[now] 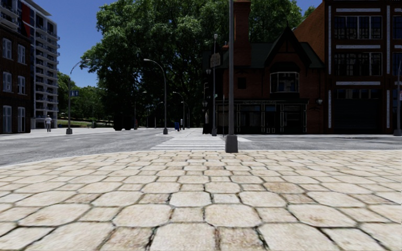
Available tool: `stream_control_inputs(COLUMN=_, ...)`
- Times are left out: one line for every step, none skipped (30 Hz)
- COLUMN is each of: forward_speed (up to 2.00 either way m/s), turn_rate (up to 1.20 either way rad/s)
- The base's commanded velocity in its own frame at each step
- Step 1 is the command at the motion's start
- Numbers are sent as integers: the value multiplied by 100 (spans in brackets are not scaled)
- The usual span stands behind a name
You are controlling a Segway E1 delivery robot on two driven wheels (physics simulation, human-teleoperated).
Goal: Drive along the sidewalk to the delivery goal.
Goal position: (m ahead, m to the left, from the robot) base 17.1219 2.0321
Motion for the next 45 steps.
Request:
stream_control_inputs(forward_speed=200, turn_rate=0)
stream_control_inputs(forward_speed=200, turn_rate=0)
stream_control_inputs(forward_speed=200, turn_rate=0)
stream_control_inputs(forward_speed=200, turn_rate=0)
stream_control_inputs(forward_speed=200, turn_rate=0)
stream_control_inputs(forward_speed=200, turn_rate=0)
stream_control_inputs(forward_speed=200, turn_rate=0)
stream_control_inputs(forward_speed=200, turn_rate=0)
stream_control_inputs(forward_speed=200, turn_rate=0)
stream_control_inputs(forward_speed=200, turn_rate=0)
stream_control_inputs(forward_speed=200, turn_rate=0)
stream_control_inputs(forward_speed=200, turn_rate=0)
stream_control_inputs(forward_speed=200, turn_rate=0)
stream_control_inputs(forward_speed=200, turn_rate=0)
stream_control_inputs(forward_speed=200, turn_rate=0)
stream_control_inputs(forward_speed=200, turn_rate=0)
stream_control_inputs(forward_speed=200, turn_rate=0)
stream_control_inputs(forward_speed=200, turn_rate=0)
stream_control_inputs(forward_speed=200, turn_rate=0)
stream_control_inputs(forward_speed=200, turn_rate=0)
stream_control_inputs(forward_speed=200, turn_rate=0)
stream_control_inputs(forward_speed=200, turn_rate=0)
stream_control_inputs(forward_speed=200, turn_rate=0)
stream_control_inputs(forward_speed=200, turn_rate=0)
stream_control_inputs(forward_speed=200, turn_rate=0)
stream_control_inputs(forward_speed=200, turn_rate=0)
stream_control_inputs(forward_speed=200, turn_rate=0)
stream_control_inputs(forward_speed=200, turn_rate=0)
stream_control_inputs(forward_speed=200, turn_rate=0)
stream_control_inputs(forward_speed=200, turn_rate=0)
stream_control_inputs(forward_speed=200, turn_rate=0)
stream_control_inputs(forward_speed=200, turn_rate=0)
stream_control_inputs(forward_speed=200, turn_rate=0)
stream_control_inputs(forward_speed=200, turn_rate=0)
stream_control_inputs(forward_speed=200, turn_rate=0)
stream_control_inputs(forward_speed=200, turn_rate=0)
stream_control_inputs(forward_speed=200, turn_rate=0)
stream_control_inputs(forward_speed=200, turn_rate=0)
stream_control_inputs(forward_speed=200, turn_rate=0)
stream_control_inputs(forward_speed=200, turn_rate=0)
stream_control_inputs(forward_speed=200, turn_rate=0)
stream_control_inputs(forward_speed=200, turn_rate=0)
stream_control_inputs(forward_speed=200, turn_rate=0)
stream_control_inputs(forward_speed=200, turn_rate=0)
stream_control_inputs(forward_speed=200, turn_rate=0)
